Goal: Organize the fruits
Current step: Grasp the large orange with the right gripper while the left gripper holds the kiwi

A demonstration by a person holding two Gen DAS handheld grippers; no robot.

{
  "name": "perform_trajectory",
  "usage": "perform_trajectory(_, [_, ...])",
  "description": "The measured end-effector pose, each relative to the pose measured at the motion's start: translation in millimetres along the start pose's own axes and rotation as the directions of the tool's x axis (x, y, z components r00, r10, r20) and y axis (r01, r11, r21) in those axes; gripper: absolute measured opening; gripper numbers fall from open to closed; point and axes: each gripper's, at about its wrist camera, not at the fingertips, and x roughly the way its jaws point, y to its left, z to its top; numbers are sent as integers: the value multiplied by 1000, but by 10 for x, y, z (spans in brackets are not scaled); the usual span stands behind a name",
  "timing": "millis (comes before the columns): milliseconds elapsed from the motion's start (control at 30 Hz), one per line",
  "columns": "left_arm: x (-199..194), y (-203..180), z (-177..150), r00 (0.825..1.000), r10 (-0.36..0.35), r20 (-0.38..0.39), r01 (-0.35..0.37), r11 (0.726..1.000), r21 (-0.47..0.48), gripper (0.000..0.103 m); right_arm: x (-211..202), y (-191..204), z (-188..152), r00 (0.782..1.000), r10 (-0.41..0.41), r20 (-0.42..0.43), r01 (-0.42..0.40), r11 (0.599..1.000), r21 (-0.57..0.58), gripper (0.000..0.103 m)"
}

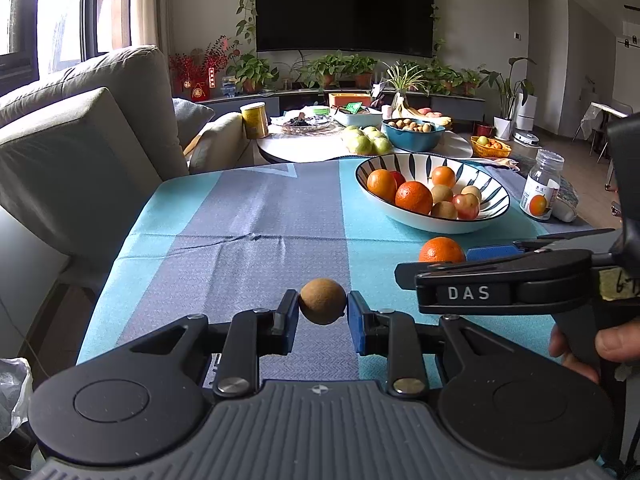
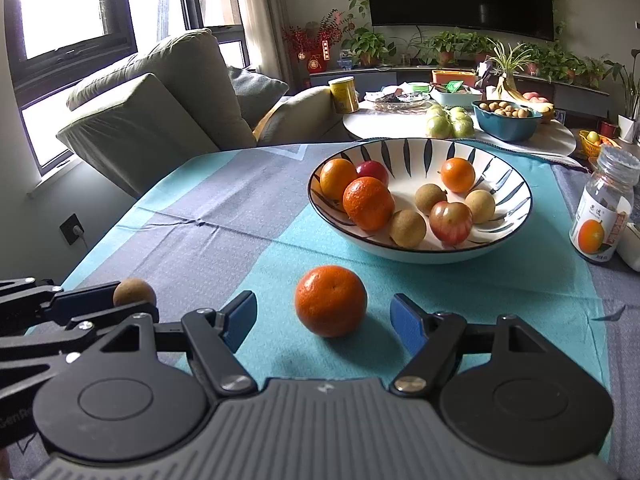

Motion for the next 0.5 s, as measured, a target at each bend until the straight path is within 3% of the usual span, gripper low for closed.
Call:
perform_trajectory(233, [31,-16,-26,1000,-6,-4,6,1000,-7,25,45,5,-13,1000,-28,3,28,999,-22,79])
perform_trajectory(500, [-11,-58,-44,1000,-12,2,12,1000,-4,25,-78,-47,-66,1000,5,-7,-5,1000,1,78])
